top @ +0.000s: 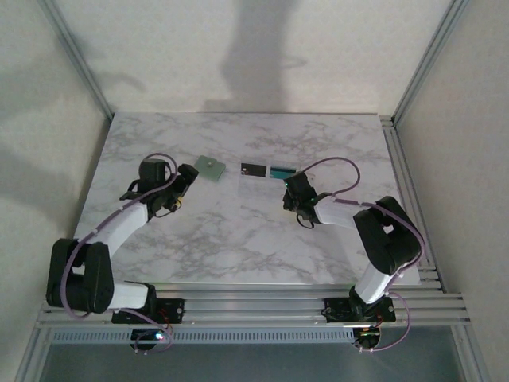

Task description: Put the credit cards into the card holder

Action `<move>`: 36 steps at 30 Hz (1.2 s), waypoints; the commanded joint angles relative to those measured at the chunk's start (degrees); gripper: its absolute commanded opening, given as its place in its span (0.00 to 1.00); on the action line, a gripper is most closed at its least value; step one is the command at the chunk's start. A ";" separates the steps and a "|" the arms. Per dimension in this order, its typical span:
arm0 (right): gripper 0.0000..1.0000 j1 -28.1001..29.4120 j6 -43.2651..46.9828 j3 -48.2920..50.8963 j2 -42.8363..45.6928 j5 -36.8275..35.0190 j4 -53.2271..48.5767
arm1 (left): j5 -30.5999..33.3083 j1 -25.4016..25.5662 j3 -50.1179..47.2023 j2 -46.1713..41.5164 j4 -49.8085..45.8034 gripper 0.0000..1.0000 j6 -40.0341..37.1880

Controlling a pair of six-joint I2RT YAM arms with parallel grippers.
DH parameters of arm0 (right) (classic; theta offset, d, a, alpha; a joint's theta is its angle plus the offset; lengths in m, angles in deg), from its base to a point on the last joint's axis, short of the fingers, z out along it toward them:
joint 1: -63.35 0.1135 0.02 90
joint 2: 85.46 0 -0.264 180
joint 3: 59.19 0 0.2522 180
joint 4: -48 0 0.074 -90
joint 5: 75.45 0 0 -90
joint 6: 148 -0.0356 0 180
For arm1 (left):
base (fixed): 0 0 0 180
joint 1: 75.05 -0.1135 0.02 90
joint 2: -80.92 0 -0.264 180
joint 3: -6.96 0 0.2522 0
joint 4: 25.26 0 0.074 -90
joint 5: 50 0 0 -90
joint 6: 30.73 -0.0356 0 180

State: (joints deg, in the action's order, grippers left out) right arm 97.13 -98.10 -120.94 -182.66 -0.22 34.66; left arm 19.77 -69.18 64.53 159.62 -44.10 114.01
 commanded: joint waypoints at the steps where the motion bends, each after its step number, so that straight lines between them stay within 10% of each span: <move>1: 0.23 -0.19 -3.82 -0.54 0.13 -2.85 -0.64 | -0.28 1.49 2.29 3.43 3.48 1.00 2.33; 21: 0.21 7.36 -52.85 -13.09 -3.42 -28.57 -36.70 | 2.88 6.09 12.96 15.79 3.18 1.00 -5.14; 36: 0.67 11.14 -38.55 -11.23 2.77 -19.64 -30.75 | 1.03 6.15 12.93 21.09 6.51 1.00 -6.00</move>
State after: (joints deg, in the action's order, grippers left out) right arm 107.86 -142.69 -133.49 -185.27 -21.00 4.13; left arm 21.49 -63.46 76.62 178.61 -39.34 109.43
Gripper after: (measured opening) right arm 0.655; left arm 0.996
